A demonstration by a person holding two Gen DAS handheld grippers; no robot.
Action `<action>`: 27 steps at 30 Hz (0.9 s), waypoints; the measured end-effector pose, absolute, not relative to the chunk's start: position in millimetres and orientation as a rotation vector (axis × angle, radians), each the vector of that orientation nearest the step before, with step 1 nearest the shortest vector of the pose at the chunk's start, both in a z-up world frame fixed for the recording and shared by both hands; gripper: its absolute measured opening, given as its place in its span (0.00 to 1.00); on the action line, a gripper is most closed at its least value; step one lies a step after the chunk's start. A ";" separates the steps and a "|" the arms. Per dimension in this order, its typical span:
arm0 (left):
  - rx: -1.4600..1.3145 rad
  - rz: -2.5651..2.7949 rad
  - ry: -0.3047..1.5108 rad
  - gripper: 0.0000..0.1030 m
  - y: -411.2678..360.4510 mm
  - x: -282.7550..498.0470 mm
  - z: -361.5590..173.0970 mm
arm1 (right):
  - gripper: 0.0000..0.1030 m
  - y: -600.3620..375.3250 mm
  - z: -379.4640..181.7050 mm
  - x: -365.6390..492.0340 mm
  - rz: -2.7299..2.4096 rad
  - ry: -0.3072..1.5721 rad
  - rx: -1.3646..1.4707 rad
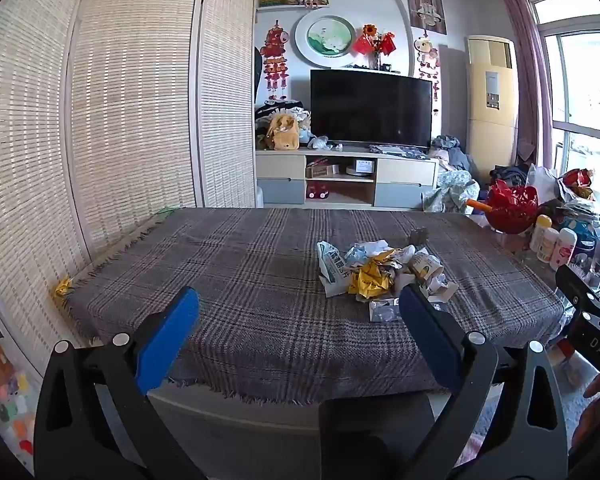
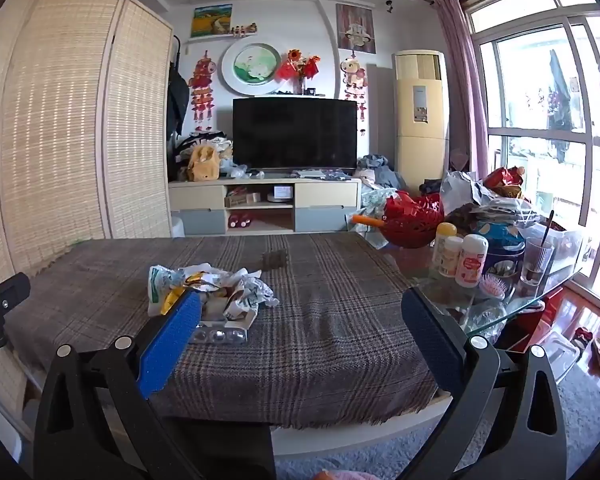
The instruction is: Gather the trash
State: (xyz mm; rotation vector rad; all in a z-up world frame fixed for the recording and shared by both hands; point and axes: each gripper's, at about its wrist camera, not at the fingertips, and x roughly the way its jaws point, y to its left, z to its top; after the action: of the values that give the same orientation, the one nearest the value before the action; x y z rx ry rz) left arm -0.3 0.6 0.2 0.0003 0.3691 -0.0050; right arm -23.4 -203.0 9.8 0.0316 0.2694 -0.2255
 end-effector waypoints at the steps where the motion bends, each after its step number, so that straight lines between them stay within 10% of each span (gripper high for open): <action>1: 0.002 -0.004 0.370 0.92 0.6 -0.2 0.1 | 0.97 -203.0 9.6 -23.1 -0.226 0.270 0.032; 27: 0.024 -0.016 0.373 0.92 0.4 0.0 3.4 | 0.97 -203.8 11.2 -21.0 -0.217 0.277 0.041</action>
State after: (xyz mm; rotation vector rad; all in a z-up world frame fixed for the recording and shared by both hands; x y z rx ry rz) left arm 0.0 0.4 3.4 0.0245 0.3734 -0.0164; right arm -21.0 -203.8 11.2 0.0412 0.2773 -0.2166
